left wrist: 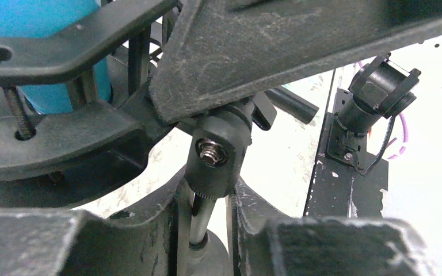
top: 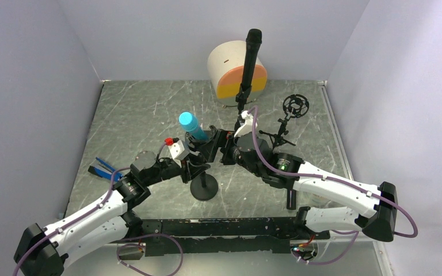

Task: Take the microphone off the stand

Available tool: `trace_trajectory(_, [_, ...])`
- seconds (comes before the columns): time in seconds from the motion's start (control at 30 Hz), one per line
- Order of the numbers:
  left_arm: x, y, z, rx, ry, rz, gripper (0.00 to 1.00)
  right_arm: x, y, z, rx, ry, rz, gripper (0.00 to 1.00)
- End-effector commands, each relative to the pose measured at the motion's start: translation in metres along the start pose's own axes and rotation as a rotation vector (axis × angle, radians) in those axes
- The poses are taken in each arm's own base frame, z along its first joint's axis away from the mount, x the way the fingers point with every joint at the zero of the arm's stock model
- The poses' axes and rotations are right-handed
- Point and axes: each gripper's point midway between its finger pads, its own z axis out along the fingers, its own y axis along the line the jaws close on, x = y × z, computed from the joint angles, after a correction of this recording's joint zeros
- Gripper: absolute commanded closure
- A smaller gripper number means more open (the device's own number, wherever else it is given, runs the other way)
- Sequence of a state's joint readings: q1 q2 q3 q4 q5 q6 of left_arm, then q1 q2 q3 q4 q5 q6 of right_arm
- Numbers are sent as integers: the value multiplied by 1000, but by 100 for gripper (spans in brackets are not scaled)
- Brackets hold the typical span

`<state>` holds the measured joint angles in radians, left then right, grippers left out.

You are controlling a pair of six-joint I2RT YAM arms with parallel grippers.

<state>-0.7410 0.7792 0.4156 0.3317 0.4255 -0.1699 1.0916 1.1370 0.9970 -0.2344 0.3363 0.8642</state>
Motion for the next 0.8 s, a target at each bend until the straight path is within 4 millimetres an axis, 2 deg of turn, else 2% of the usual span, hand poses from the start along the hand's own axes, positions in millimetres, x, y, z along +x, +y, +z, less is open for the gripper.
trace_trajectory(0.0, [-20,-8,-2,30,-57,53,76,28,-39,1,134,96,-99,2])
trace_trajectory(0.13, [-18,-8,-5,34,-51,92,96,27,-40,1,135,93,-99,2])
trace_trajectory(0.17, [-17,-7,-5,34,-48,98,97,27,-39,1,135,93,-99,2])
trace_trajectory(0.47, [-2,-5,-5,29,8,91,98,37,-45,5,154,121,-104,1])
trace_trajectory(0.77, [15,1,-6,7,60,83,97,56,-59,7,178,166,-91,2])
